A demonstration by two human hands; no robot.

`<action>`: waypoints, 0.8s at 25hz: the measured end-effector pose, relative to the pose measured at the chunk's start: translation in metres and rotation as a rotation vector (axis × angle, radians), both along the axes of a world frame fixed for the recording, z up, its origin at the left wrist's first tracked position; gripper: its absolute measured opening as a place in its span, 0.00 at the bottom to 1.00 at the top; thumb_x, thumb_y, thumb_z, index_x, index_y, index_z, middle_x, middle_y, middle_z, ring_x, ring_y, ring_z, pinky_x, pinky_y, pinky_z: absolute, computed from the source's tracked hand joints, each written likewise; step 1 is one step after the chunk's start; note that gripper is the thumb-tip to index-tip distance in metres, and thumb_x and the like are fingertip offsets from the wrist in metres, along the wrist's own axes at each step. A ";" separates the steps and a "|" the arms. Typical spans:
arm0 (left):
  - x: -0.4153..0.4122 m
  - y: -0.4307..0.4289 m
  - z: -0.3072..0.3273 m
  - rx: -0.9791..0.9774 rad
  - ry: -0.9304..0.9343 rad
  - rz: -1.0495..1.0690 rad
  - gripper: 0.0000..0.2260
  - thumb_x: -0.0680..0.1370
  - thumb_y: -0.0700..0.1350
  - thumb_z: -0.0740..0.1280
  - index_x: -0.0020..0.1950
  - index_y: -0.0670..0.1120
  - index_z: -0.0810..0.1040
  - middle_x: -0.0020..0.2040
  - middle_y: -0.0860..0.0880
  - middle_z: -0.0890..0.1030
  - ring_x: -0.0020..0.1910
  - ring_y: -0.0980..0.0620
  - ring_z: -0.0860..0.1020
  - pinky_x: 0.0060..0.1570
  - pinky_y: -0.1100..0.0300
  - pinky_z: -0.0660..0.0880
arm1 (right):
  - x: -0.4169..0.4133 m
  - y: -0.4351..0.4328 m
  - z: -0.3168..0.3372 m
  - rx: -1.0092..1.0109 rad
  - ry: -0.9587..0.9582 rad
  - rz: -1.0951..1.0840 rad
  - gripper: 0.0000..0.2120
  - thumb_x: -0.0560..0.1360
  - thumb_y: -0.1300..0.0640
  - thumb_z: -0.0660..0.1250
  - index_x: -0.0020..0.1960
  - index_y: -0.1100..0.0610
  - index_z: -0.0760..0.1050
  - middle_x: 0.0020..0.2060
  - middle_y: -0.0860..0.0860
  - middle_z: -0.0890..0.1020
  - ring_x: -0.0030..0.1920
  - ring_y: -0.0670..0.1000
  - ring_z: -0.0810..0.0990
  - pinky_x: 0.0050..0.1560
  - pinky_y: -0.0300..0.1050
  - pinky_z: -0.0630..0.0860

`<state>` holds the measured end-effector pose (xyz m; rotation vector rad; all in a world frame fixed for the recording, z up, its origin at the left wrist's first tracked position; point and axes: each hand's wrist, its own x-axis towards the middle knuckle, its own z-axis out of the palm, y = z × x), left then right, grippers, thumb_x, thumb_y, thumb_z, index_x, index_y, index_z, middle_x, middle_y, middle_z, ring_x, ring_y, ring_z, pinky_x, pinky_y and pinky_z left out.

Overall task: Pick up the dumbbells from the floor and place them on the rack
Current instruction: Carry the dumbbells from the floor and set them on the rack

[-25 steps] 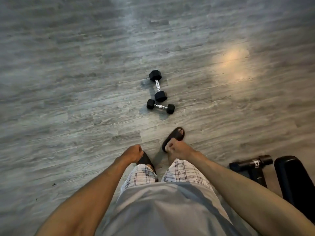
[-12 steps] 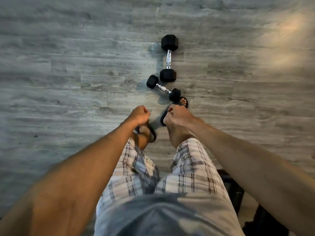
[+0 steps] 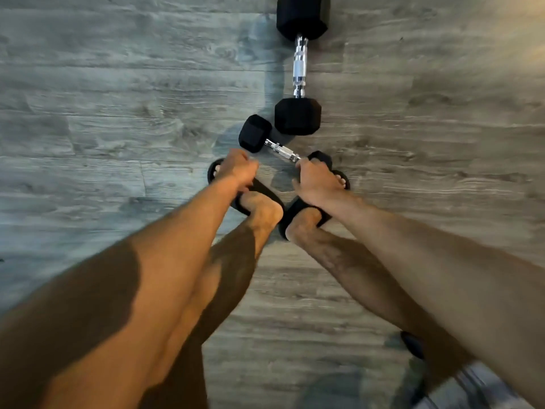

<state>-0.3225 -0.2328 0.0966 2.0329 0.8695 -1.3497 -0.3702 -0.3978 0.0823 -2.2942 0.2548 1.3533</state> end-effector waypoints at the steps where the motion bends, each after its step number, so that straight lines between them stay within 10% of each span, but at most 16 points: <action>1: 0.009 0.001 -0.028 0.022 -0.007 0.000 0.16 0.78 0.45 0.66 0.63 0.46 0.68 0.60 0.40 0.79 0.55 0.41 0.81 0.52 0.47 0.81 | 0.001 0.002 -0.029 -0.024 0.000 0.017 0.20 0.77 0.58 0.63 0.68 0.60 0.68 0.65 0.61 0.71 0.66 0.62 0.69 0.65 0.54 0.69; 6: 0.041 -0.001 -0.132 0.052 -0.059 -0.144 0.39 0.71 0.50 0.76 0.75 0.46 0.58 0.72 0.40 0.68 0.70 0.41 0.70 0.69 0.54 0.67 | 0.004 0.010 -0.131 -0.060 -0.059 0.131 0.22 0.76 0.60 0.65 0.68 0.63 0.66 0.65 0.63 0.70 0.67 0.63 0.68 0.68 0.55 0.66; 11: 0.030 0.003 -0.186 0.076 -0.152 -0.125 0.39 0.68 0.52 0.78 0.71 0.47 0.60 0.68 0.39 0.72 0.66 0.39 0.73 0.67 0.49 0.71 | 0.015 0.024 -0.168 -0.108 -0.022 0.119 0.20 0.76 0.61 0.64 0.67 0.61 0.66 0.62 0.61 0.77 0.64 0.61 0.75 0.65 0.54 0.66; 20: -0.003 0.026 -0.040 0.049 -0.152 0.072 0.36 0.62 0.53 0.80 0.64 0.51 0.65 0.63 0.41 0.74 0.60 0.40 0.76 0.60 0.44 0.76 | 0.009 0.026 -0.011 -0.126 0.042 0.189 0.10 0.77 0.61 0.63 0.58 0.55 0.73 0.45 0.53 0.77 0.52 0.59 0.80 0.44 0.48 0.70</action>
